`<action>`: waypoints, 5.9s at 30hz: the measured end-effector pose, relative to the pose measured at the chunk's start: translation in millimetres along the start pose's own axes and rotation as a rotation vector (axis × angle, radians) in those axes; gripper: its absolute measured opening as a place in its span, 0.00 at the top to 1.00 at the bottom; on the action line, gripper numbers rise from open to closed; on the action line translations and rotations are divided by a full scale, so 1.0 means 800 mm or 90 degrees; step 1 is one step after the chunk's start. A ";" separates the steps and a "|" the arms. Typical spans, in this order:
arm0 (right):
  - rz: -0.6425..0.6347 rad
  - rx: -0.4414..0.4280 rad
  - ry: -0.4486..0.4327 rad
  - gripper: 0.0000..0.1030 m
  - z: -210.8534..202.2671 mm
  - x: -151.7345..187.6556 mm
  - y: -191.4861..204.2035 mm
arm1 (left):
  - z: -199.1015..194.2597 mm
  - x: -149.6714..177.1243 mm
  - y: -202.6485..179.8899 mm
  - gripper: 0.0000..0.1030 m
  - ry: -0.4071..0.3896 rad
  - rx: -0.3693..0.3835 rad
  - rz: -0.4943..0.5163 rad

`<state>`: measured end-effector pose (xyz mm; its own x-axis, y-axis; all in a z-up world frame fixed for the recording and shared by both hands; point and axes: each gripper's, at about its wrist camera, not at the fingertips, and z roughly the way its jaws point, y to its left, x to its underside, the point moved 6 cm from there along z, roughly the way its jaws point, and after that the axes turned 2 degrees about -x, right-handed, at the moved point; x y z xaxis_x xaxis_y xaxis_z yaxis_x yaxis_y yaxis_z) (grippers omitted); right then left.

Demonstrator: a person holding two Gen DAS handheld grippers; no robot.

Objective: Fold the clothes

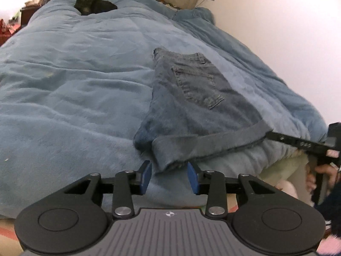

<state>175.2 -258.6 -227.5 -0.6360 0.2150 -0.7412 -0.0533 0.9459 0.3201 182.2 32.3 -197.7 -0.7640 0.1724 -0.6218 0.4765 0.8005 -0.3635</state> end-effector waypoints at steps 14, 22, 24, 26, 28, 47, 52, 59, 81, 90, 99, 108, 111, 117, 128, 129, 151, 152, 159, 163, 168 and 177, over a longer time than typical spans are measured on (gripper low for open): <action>-0.017 -0.074 -0.083 0.90 -0.020 -0.060 0.042 | -0.002 -0.048 0.039 0.94 -0.057 0.044 -0.182; 0.048 -0.086 -0.054 0.85 -0.002 -0.040 0.015 | 0.022 -0.033 0.055 0.94 -0.016 0.017 -0.200; 0.056 -0.078 -0.060 0.71 -0.005 -0.030 0.006 | 0.028 -0.026 0.056 0.94 -0.008 0.005 -0.190; 0.066 -0.053 -0.060 0.70 -0.008 -0.019 -0.006 | 0.030 -0.020 0.058 0.93 -0.002 0.003 -0.192; 0.075 -0.023 -0.048 0.71 -0.007 -0.009 -0.022 | 0.031 -0.018 0.061 0.93 -0.002 0.006 -0.197; 0.034 0.017 -0.028 0.79 0.002 0.008 -0.024 | 0.039 -0.021 0.063 0.93 0.006 -0.007 -0.179; 0.038 0.007 -0.010 0.78 0.017 0.004 -0.019 | 0.037 -0.021 0.064 0.93 0.005 -0.006 -0.179; 0.143 -0.085 0.012 0.86 0.041 0.010 -0.026 | 0.036 -0.023 0.063 0.93 0.007 -0.004 -0.191; -0.002 0.096 -0.021 0.79 0.004 -0.006 -0.024 | 0.035 -0.008 0.045 0.93 0.019 0.004 -0.145; 0.020 -0.005 0.011 0.69 0.024 -0.025 -0.002 | 0.035 -0.012 0.039 0.93 0.017 0.010 -0.141; -0.042 0.036 -0.044 0.91 -0.016 -0.041 0.009 | 0.001 -0.017 0.004 0.93 -0.019 0.059 -0.106; 0.029 0.054 -0.007 0.76 0.032 0.000 -0.040 | 0.037 0.010 0.016 0.89 0.055 0.030 -0.076; 0.034 0.052 -0.015 0.69 0.020 -0.005 -0.046 | 0.014 0.004 0.018 0.77 0.032 0.021 -0.045; 0.057 0.040 -0.015 0.59 0.021 -0.015 -0.054 | 0.001 -0.016 0.022 0.51 -0.025 0.013 -0.030; 0.086 -0.021 0.022 0.64 0.066 -0.007 -0.050 | 0.091 -0.009 0.039 0.54 0.053 0.055 -0.088; 0.082 -0.022 0.025 0.72 0.068 -0.006 -0.049 | 0.096 -0.010 0.039 0.55 0.057 0.056 -0.092; 0.081 -0.006 0.014 0.84 0.029 0.021 -0.019 | 0.040 0.008 0.058 0.84 0.001 -0.015 -0.055; 0.079 -0.003 0.017 0.82 0.025 0.025 -0.022 | 0.036 0.009 0.058 0.84 -0.005 -0.015 -0.055; 0.068 0.035 0.026 0.67 -0.022 0.025 -0.028 | -0.010 0.009 0.050 0.81 -0.029 -0.027 -0.047; 0.013 0.035 0.034 0.49 -0.034 0.006 0.000 | -0.022 -0.002 0.026 0.61 -0.026 -0.030 -0.021; -0.043 0.009 0.042 0.15 -0.024 -0.019 0.038 | -0.003 -0.013 -0.012 0.49 -0.016 -0.028 0.014; -0.054 0.086 0.011 0.01 0.021 -0.063 0.077 | 0.041 -0.038 -0.059 0.26 -0.013 -0.040 0.052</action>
<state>216.9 -207.2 -180.5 -0.6471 0.1291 -0.7514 -0.0040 0.9850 0.1727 197.0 -29.7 -184.6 -0.7142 0.2271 -0.6621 0.5084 0.8185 -0.2676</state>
